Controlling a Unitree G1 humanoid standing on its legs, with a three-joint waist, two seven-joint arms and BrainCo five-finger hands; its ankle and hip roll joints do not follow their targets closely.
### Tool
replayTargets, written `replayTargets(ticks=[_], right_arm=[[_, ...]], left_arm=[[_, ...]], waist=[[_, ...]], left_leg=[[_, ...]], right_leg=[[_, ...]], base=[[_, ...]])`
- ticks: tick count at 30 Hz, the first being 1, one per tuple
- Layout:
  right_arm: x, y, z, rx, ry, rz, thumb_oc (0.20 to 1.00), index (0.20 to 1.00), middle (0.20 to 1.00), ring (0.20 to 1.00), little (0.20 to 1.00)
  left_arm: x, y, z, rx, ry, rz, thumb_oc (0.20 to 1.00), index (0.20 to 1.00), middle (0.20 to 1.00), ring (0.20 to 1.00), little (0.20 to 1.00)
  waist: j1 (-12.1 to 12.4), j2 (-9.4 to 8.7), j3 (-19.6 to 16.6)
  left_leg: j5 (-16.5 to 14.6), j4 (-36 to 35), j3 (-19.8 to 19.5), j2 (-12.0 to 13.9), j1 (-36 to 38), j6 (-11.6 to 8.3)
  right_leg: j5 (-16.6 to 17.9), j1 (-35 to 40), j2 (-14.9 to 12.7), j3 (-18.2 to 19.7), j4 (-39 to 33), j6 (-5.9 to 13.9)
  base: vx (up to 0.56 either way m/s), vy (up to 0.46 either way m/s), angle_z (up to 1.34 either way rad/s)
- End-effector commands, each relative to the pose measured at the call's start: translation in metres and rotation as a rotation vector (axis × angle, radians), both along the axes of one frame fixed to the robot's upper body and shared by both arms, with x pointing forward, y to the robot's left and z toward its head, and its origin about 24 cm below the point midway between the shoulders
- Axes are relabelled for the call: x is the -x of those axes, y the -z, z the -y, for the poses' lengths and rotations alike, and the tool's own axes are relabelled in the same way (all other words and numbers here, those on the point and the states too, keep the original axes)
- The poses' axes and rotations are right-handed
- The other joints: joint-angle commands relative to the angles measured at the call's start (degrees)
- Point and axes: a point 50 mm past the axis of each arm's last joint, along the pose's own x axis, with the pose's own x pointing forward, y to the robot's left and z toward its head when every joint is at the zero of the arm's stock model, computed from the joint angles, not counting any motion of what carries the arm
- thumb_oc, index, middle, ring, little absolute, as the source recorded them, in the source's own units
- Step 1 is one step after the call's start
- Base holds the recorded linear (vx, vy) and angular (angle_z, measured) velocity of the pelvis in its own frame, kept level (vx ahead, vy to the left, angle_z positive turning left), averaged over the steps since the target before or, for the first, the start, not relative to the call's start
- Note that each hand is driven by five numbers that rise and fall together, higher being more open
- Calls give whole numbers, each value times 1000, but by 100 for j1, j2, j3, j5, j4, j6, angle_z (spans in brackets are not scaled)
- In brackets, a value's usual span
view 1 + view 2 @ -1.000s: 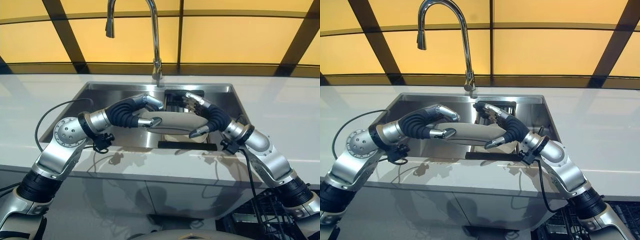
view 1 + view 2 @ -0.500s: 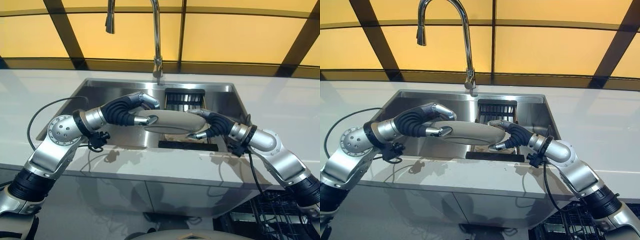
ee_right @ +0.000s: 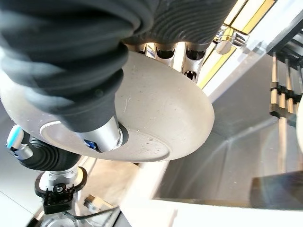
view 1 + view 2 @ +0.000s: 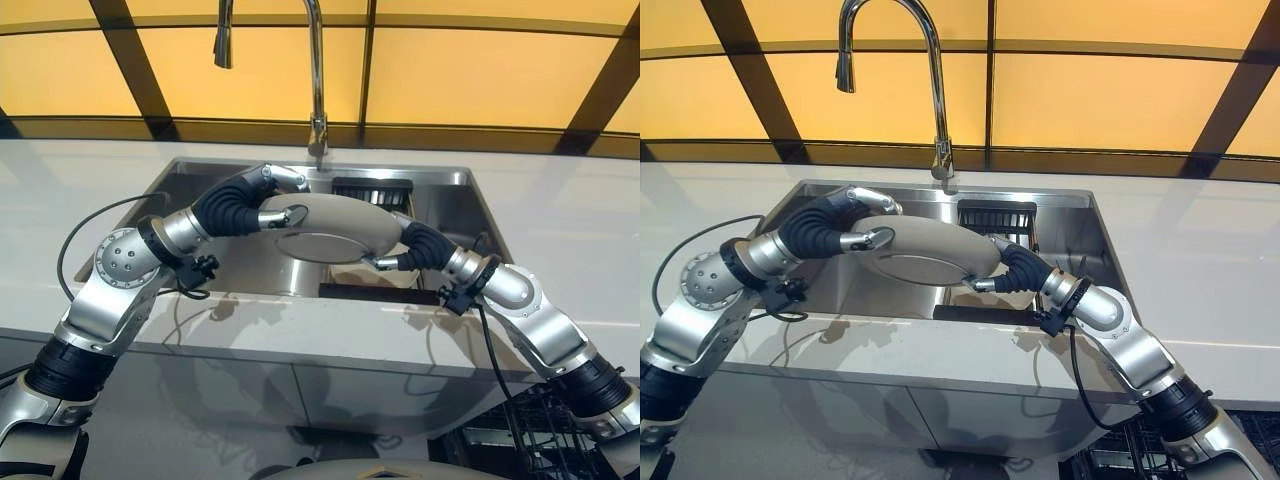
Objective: Pick up plates and place into dishwasher.
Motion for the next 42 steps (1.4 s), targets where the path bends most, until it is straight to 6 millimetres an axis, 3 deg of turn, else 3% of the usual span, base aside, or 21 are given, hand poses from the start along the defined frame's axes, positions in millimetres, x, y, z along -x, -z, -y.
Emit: replayTargets(ticks=[1,7,8,9,17,31,37,40,42], right_arm=[[4,-37,-10,-244,-25,154,200,200,200,200,200],[7,-40,-11,-339,-26,159,200,200,200,200,200],[7,-40,-11,-356,-22,158,200,200,200,200,200],[6,-41,-10,-375,-17,157,200,200,200,200,200],[7,-36,-1,-437,48,158,200,200,200,200,200],[12,-22,32,-409,215,156,200,200,200,200,200],[16,-24,53,-368,301,168,200,200,200,200,200],[16,-28,68,-341,367,194,200,200,200,200,200],[13,-29,71,-334,408,206,200,200,200,200,200]], left_arm=[[-1,-12,16,48,110,44,200,200,200,200,200],[-2,-8,18,78,96,22,200,200,200,200,200],[-3,-7,17,95,82,16,344,344,344,344,344],[-5,-7,16,110,70,8,1000,1000,1000,1000,1000],[-9,-3,6,264,-52,-2,1000,1000,1000,1000,1000],[5,-7,-38,504,-278,91,1000,1000,1000,1000,1000],[11,-1,-52,540,-334,79,1000,1000,1000,1000,1000],[19,1,-57,555,-322,100,1000,1000,1000,1000,1000],[24,2,-60,544,-326,114,1000,1000,1000,1000,1000]], waist=[[81,-100,-492],[52,-76,-502],[44,-74,-503],[39,-77,-508],[-5,-75,-550],[-62,-73,-621],[-161,-157,-522],[-108,-301,-337],[-31,-317,-226]], left_leg=[[-859,523,281,253,-26,-141],[-847,524,309,273,-34,-139],[-841,520,322,281,-33,-142],[-837,521,332,292,-34,-146],[-798,496,372,374,-52,-174],[-659,418,380,618,-82,-328],[-826,924,373,740,-186,-450],[-1039,1695,14,608,-545,-510],[-1065,1677,-383,465,-565,-400]], right_leg=[[258,-575,-475,137,241,504],[258,-575,-438,156,218,470],[259,-575,-431,158,212,465],[259,-572,-425,158,202,456],[226,-572,-326,193,160,385],[85,-579,-24,210,176,185],[-47,-618,167,310,346,31],[9,-700,212,452,463,-71],[53,-760,295,666,512,-92]], base=[[0,0,0],[0,0,0],[0,0,0],[0,0,0],[0,0,0],[-16,-51,-1],[-18,-68,-3],[-51,-31,-17],[-35,101,-43]])
